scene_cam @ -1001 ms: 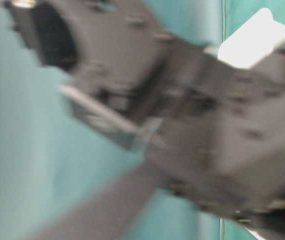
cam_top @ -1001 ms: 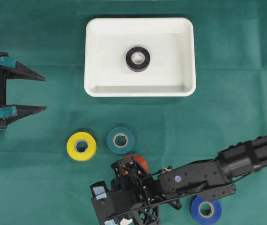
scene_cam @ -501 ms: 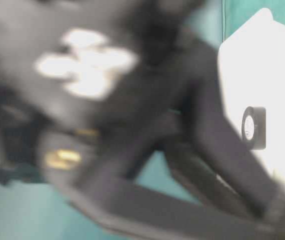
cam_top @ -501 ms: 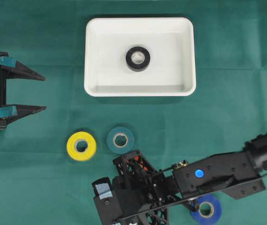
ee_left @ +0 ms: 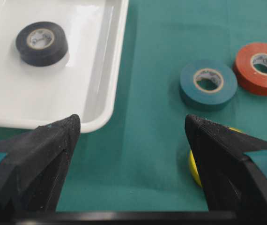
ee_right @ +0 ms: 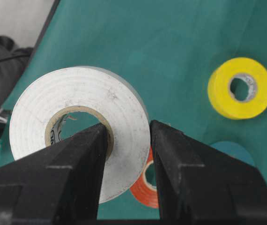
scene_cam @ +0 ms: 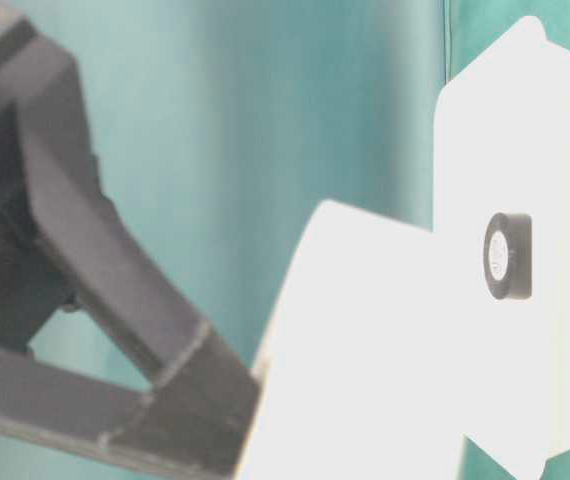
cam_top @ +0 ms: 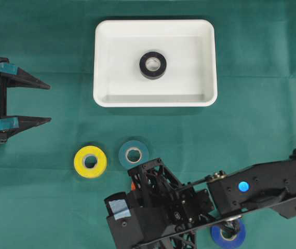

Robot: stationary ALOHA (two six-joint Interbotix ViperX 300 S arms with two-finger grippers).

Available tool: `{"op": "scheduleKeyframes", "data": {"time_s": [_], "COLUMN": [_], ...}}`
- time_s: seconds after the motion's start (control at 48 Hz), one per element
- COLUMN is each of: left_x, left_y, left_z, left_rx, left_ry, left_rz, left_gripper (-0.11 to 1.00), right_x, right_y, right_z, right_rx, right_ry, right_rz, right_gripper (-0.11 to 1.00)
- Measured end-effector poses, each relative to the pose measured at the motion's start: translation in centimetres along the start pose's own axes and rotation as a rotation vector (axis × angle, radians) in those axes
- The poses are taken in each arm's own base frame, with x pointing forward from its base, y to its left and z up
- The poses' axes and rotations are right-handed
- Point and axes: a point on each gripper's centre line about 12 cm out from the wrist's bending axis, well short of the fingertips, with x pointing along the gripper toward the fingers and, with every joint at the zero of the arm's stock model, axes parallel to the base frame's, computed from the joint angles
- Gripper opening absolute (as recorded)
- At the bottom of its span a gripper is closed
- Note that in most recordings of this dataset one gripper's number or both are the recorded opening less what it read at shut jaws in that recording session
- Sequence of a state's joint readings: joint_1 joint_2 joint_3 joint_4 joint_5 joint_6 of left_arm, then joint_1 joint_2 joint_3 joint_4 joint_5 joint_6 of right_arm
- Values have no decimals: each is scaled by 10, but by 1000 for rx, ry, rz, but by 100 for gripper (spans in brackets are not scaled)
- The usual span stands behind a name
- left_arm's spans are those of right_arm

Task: Pick up the tape from a random location and place it into the white case.
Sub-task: 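Close the right gripper on the white tape roll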

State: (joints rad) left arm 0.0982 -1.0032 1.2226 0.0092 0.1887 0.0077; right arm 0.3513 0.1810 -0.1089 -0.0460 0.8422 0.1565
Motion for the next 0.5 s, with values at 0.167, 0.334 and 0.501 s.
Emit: {"op": "scheduleKeyframes", "data": {"time_s": [0.167,0.334,0.501], "left_x": [0,0,0], "left_y": [0,0,0], "left_z": [0,0,0], "left_rx": [0,0,0], "left_ry": [0,0,0], "left_rz": [0,0,0], "left_gripper": [90,90,90], "right_x": [0,0,0], "right_y": [0,0,0], "right_z": [0,0,-1], "right_rx": [0,0,0], "right_ry": [3,5,11], "right_rz": [-1,-1,-2], "right_gripper": [31,31,31]}}
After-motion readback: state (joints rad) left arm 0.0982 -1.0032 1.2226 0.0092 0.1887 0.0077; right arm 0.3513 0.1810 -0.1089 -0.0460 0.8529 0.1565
